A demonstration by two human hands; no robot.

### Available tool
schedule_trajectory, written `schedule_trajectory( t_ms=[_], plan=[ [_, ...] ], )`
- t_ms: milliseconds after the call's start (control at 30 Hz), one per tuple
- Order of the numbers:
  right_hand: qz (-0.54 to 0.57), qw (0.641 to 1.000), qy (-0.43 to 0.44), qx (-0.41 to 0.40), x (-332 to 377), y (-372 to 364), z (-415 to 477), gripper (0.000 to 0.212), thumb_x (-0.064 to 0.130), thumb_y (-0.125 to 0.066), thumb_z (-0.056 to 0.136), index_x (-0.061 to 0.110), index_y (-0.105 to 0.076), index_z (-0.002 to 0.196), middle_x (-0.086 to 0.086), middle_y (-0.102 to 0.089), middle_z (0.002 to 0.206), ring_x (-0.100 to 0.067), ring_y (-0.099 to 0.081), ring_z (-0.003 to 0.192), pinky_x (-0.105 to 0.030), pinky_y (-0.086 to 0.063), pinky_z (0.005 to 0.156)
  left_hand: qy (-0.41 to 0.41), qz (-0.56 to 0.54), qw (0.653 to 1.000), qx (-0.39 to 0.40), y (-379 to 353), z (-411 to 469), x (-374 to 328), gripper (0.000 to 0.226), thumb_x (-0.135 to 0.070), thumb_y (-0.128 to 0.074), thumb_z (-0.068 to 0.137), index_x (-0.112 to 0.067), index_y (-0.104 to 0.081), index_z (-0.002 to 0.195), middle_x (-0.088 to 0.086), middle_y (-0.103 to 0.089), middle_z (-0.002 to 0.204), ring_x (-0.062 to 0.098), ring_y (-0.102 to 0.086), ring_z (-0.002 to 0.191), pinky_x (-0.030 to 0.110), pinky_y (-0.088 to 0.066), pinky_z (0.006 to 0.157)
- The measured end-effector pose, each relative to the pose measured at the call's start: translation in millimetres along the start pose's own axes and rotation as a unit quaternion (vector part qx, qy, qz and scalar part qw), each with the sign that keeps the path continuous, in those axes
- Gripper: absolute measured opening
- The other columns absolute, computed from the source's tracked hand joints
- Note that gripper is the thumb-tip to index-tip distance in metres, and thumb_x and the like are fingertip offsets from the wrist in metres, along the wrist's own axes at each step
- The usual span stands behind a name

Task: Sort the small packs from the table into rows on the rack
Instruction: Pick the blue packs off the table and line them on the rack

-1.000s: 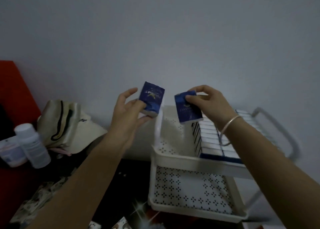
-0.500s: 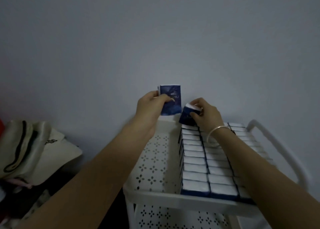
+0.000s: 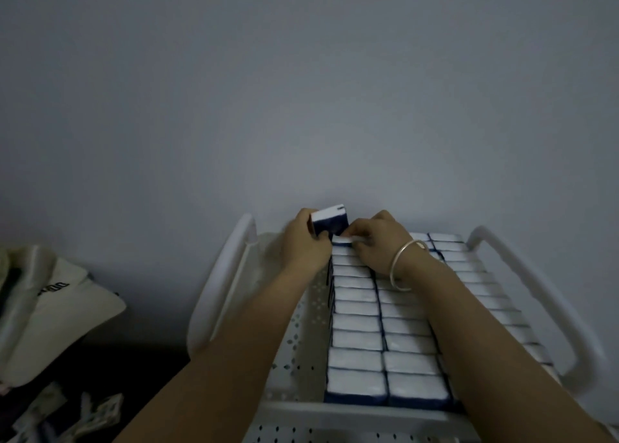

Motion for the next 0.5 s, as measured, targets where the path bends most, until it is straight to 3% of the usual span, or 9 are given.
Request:
schedule_trajectory(
  t_ms=[133,233,300,433,500],
  plan=[
    [-0.009,0.999,0.026,-0.026,6,3,-8,0.029,0.02,-0.049,0.092,0.028,-0.068,0.113,-0.006,-0.054,0.108,-0.023,-0.044,0.106,-0.033,-0.041,0.093,-0.022,-0.03,0.999,0.025,3,5,2,0.024,-0.003,-0.052,0.088,-0.009,-0.055,0.111,0.01,-0.064,0.109,0.024,-0.059,0.097,0.028,-0.046,0.076],
    [0.017,0.993,0.029,-0.116,12,9,-13,0.025,0.007,-0.053,0.085,0.018,-0.07,0.099,-0.007,-0.053,0.106,-0.024,-0.052,0.096,-0.035,-0.047,0.083,-0.051,-0.008,0.997,0.058,2,7,-1,0.029,-0.003,-0.05,0.091,-0.01,-0.052,0.119,0.01,-0.062,0.115,0.026,-0.058,0.103,0.034,-0.049,0.087],
    [0.039,0.986,0.028,-0.163,13,12,-14,0.026,0.004,-0.048,0.083,0.013,-0.063,0.101,-0.008,-0.053,0.106,-0.028,-0.057,0.087,-0.037,-0.049,0.074,-0.062,0.018,0.995,0.078,-1,9,-1,0.031,-0.005,-0.048,0.091,-0.011,-0.051,0.122,0.011,-0.061,0.116,0.027,-0.057,0.104,0.037,-0.049,0.09],
    [0.055,0.973,0.111,-0.192,20,15,-13,0.057,0.0,-0.034,0.07,0.019,-0.059,0.117,-0.006,-0.052,0.12,-0.024,-0.054,0.104,-0.036,-0.051,0.076,-0.068,0.062,0.987,0.133,-4,8,0,0.038,-0.004,-0.044,0.092,-0.013,-0.048,0.128,0.012,-0.06,0.119,0.028,-0.056,0.106,0.036,-0.048,0.091],
    [0.023,0.979,0.121,-0.165,17,9,-11,0.054,-0.003,-0.036,0.07,0.019,-0.066,0.11,-0.004,-0.057,0.116,-0.026,-0.053,0.105,-0.04,-0.052,0.078,-0.061,0.072,0.984,0.153,-6,4,-3,0.04,-0.001,-0.043,0.09,-0.013,-0.048,0.128,0.011,-0.06,0.119,0.027,-0.056,0.106,0.032,-0.046,0.086]
  ],
)
Point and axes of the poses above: each hand's wrist, its own z-axis towards the middle knuckle, its own y-axis out of the back of the hand, x = y × z, the point moved 1 cm from there along z, towards the middle knuckle
